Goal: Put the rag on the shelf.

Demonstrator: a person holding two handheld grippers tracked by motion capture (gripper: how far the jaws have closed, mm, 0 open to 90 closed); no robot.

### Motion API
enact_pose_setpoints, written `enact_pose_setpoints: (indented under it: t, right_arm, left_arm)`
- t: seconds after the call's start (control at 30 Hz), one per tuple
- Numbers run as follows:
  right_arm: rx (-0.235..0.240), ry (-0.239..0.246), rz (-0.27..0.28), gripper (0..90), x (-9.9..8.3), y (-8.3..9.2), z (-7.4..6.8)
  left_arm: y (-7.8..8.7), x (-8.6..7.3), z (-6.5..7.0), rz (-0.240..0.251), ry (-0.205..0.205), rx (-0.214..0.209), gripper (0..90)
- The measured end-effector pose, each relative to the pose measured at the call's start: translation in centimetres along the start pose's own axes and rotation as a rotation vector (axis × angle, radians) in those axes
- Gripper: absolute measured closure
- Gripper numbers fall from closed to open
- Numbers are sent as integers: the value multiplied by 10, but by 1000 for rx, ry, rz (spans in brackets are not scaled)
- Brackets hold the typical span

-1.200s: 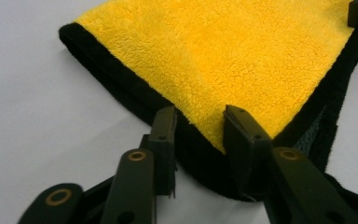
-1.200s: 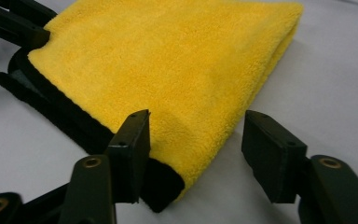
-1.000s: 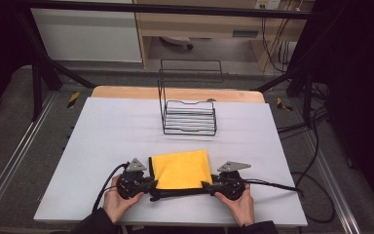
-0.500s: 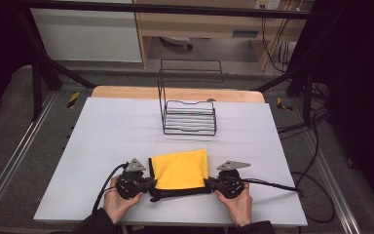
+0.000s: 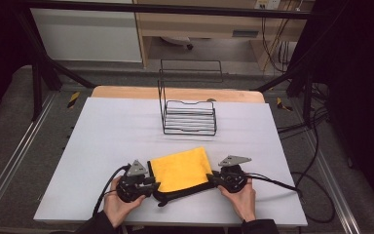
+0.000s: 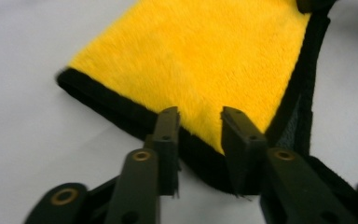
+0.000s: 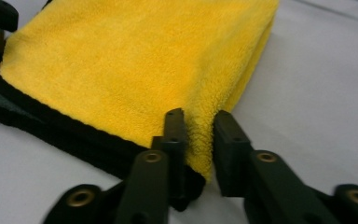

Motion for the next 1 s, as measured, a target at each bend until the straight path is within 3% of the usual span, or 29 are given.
enact_pose_setpoints:
  t: [0.03, 0.13, 0.23, 0.33, 0.47, 0.6, 0.83, 1.0]
  right_arm:
    - [4, -5, 13, 661, 0, 2, 0]
    - [-11, -27, 44, 526, 0, 9, 3]
    - [-17, -55, 70, 454, 0, 14, 4]
    - [-28, -59, 63, 421, -3, 15, 4]
    - [-26, -73, 55, 437, -6, 12, 2]
    - [-28, -91, 47, 478, -10, 9, 1]
    - [-22, -118, 49, 577, -15, 5, -4]
    - [20, -156, 39, 669, -16, 2, -8]
  left_arm:
    - [0, 3, -6, -5, 3, 6, 518]
    - [-3, 14, -25, 11, 13, 20, 401]
    - [-12, 23, -41, -5, 4, 40, 354]
    - [-25, 31, -49, -23, 4, 27, 351]
    - [-41, 36, -53, -49, -34, 33, 436]
    - [-47, 33, -52, -69, -66, 14, 527]
    - [-52, 29, -50, -87, -66, -11, 593]
    - [-54, 28, -50, -96, -48, -32, 624]
Point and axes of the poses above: each handheld gripper's, and its own axes: y roughly backward along the jaws, x roughly out of its top, z roughly to its right, the point moved 9 cm from there along -y, roughly forward along the jaws, and after that the axes turned 11 degrees about x, right-handed, at the moved point
